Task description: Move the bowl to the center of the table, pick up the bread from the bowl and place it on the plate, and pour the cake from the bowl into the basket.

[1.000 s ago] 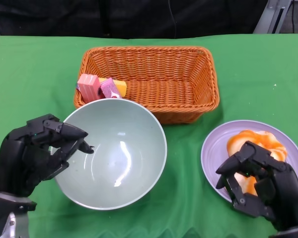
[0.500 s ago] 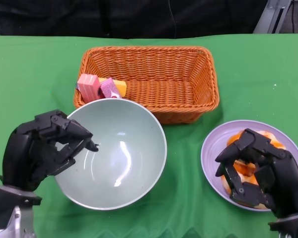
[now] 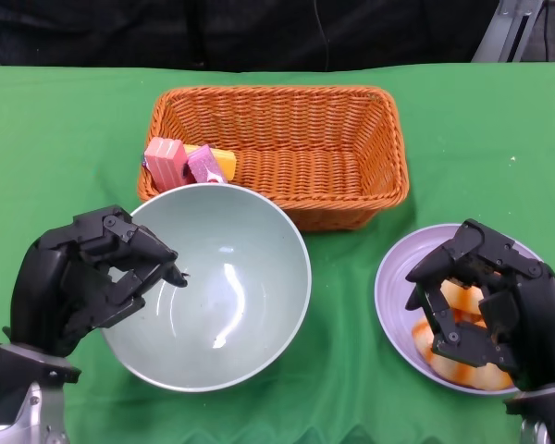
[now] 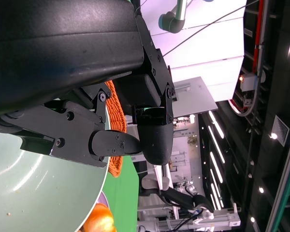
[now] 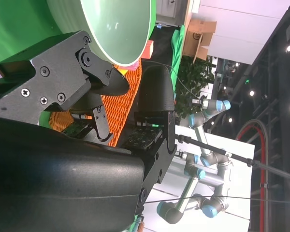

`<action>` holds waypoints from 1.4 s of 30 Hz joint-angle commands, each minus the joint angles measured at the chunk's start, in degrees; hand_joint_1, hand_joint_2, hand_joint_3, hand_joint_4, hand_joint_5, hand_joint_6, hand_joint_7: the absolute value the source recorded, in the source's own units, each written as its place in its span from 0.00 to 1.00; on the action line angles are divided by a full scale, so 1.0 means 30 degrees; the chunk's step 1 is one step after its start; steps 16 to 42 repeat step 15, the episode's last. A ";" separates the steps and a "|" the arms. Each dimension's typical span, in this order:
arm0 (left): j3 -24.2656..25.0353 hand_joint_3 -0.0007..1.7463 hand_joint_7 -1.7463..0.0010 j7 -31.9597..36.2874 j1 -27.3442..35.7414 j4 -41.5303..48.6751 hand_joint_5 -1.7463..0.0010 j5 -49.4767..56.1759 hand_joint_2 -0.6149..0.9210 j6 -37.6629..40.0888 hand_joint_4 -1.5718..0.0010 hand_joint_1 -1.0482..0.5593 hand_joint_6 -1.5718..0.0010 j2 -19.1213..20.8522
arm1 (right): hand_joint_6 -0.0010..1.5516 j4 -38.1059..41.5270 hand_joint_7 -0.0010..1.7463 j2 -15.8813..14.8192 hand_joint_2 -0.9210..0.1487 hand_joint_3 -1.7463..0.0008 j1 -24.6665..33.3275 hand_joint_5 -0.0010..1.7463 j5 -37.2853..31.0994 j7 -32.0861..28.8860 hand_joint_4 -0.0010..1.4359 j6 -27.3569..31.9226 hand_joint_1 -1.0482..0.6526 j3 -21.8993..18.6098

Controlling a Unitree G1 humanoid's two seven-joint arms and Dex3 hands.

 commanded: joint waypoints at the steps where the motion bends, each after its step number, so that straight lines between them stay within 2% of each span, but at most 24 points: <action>1: 0.0136 0.18 0.46 0.0141 -0.0159 -0.0414 0.25 0.0255 1.00 0.0071 0.47 0.58 0.41 0.0088 | 0.44 -0.0305 0.73 -0.0334 0.29 0.43 -0.0185 0.86 -0.0094 -0.0224 0.51 0.0118 0.57 -0.0325; 8: 0.0181 0.20 0.45 0.0231 -0.0127 -0.0809 0.24 0.0267 1.00 0.0585 0.47 0.58 0.42 -0.0039 | 0.43 -0.0278 0.73 -0.0235 0.26 0.47 -0.0535 0.87 -0.0348 -0.0552 0.51 0.0162 0.58 -0.0577; 42: 0.0279 0.20 0.45 -0.0002 -0.0248 -0.0744 0.24 0.0079 1.00 0.0982 0.47 0.59 0.42 0.0002 | 0.43 -0.0048 0.74 -0.0241 0.25 0.46 -0.0782 0.87 -0.0435 -0.0829 0.51 0.0203 0.59 -0.0600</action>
